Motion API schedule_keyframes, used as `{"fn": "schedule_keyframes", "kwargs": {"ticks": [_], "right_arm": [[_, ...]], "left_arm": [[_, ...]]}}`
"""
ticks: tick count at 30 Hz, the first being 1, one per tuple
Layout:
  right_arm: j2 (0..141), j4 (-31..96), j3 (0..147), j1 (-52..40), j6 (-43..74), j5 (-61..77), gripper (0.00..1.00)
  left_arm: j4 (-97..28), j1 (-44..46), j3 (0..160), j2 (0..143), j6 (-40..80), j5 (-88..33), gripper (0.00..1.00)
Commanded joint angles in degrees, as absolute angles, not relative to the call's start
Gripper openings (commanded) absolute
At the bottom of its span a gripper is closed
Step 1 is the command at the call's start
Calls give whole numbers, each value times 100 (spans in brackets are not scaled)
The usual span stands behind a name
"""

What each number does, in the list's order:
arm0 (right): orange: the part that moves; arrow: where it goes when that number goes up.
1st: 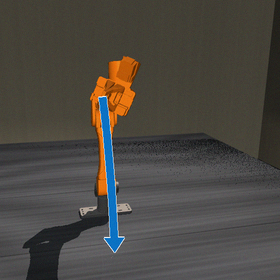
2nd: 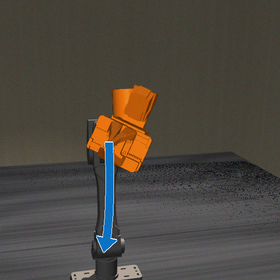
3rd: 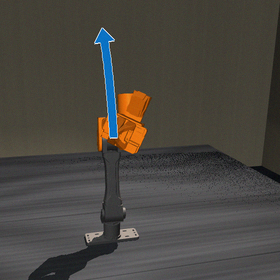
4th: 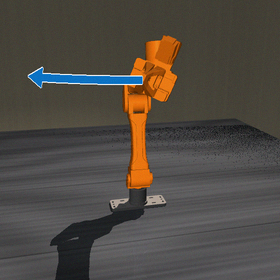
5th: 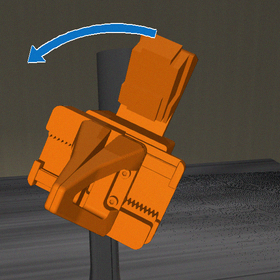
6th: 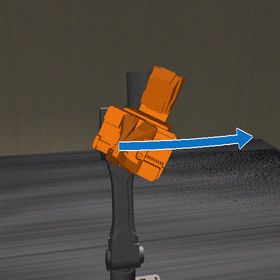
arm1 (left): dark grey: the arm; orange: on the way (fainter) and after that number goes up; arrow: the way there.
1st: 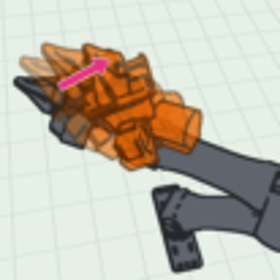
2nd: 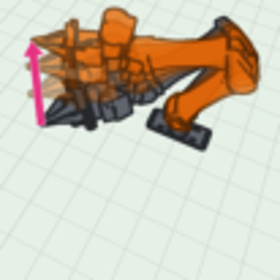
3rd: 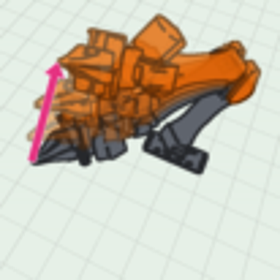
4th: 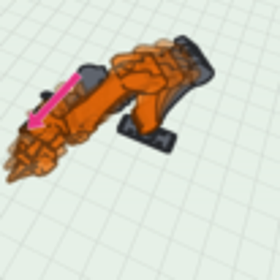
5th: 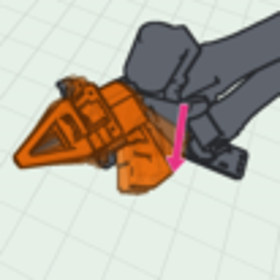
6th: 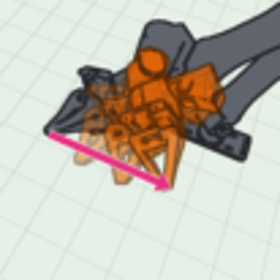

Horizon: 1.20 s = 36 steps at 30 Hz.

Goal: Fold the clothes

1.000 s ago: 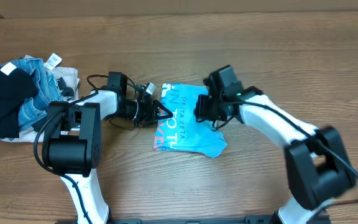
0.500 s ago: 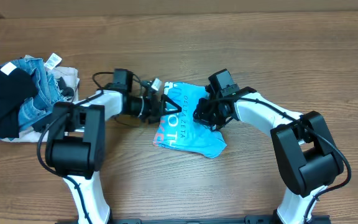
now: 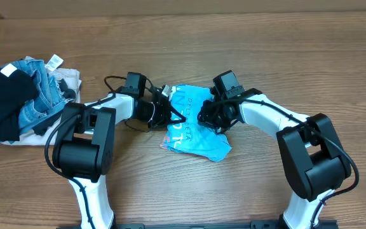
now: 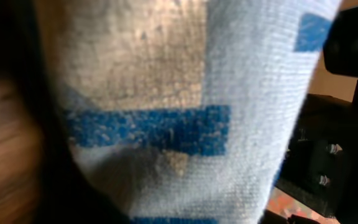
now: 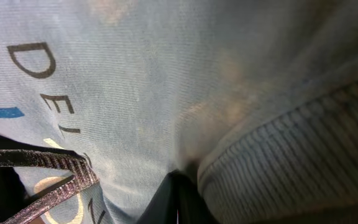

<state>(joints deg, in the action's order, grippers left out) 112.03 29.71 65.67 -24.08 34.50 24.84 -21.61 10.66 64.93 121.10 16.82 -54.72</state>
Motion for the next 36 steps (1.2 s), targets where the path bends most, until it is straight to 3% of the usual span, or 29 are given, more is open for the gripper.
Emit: {"fn": "schedule_keyframes", "kwargs": {"ticks": [1, 5, 12, 22, 29, 36], "right_arm": [[11570, 3284, 6464, -2392, 3216, 2366, 4], [10969, 3546, 6536, -1997, 2497, 2757, 4], [9564, 3688, 6539, -1588, 2397, 2753, 4], [9413, 4346, 6536, -1605, 2394, 2751, 4], [9413, 4668, 6536, -1605, 2392, 2751, 4], [9413, 4781, 6536, -1605, 2399, 2755, 4]], "left_arm": [[-2392, 770, 6283, 12328, 1538, -5030, 4], [-2687, 460, 6283, 11668, 1046, -5068, 4], [-2609, -239, 6563, 10248, 919, -5059, 4], [-2908, -1441, 8532, 10200, 1028, -5253, 4], [-4117, -3367, 9904, 10200, 1090, -5238, 4], [-4016, -5046, 9939, 10475, 873, -5450, 4]]}}
